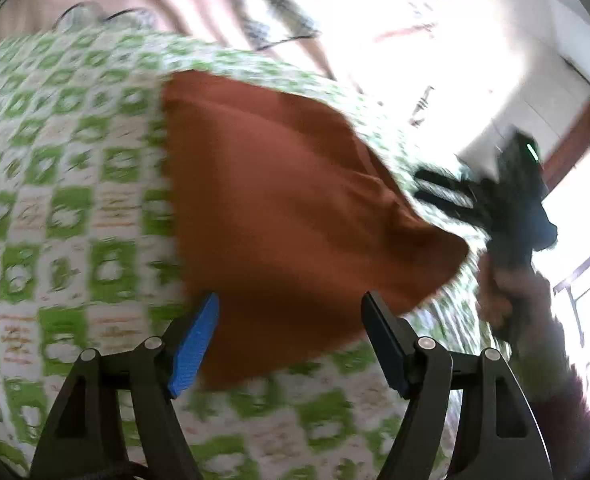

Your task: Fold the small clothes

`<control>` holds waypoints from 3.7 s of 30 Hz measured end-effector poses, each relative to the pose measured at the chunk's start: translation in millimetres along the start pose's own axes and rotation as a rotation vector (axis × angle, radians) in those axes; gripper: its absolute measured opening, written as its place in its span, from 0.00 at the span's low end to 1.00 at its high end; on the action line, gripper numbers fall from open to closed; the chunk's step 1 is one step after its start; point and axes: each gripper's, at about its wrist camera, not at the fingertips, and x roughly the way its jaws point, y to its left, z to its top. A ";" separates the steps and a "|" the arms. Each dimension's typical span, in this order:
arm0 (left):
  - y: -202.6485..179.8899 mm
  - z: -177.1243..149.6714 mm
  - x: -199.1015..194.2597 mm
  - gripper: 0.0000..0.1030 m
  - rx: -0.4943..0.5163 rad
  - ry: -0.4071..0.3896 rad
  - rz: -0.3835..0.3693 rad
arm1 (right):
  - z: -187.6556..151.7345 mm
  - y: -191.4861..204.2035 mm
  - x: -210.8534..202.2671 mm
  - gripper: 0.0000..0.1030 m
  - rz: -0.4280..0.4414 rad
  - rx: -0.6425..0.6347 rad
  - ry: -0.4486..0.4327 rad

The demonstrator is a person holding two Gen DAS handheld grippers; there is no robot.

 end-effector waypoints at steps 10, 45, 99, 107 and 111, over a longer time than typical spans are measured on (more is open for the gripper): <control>46.8 29.1 21.3 0.77 -0.097 0.024 -0.016 | -25.9 -11.2 -10.0 0.74 -0.210 -0.017 0.053; 116.1 -16.5 -102.4 0.22 -0.077 -0.103 0.045 | -82.7 155.1 88.9 0.25 0.340 -0.075 0.222; 175.1 52.3 -65.6 0.40 -0.174 -0.058 0.347 | -51.4 134.5 95.8 0.31 0.108 0.040 0.163; 112.8 -61.8 -134.5 0.53 -0.092 -0.081 0.274 | -107.2 138.9 20.7 0.40 0.163 0.029 0.121; 95.0 -111.4 -141.2 0.61 -0.064 -0.067 0.273 | -141.1 134.3 10.7 0.42 0.143 0.047 0.144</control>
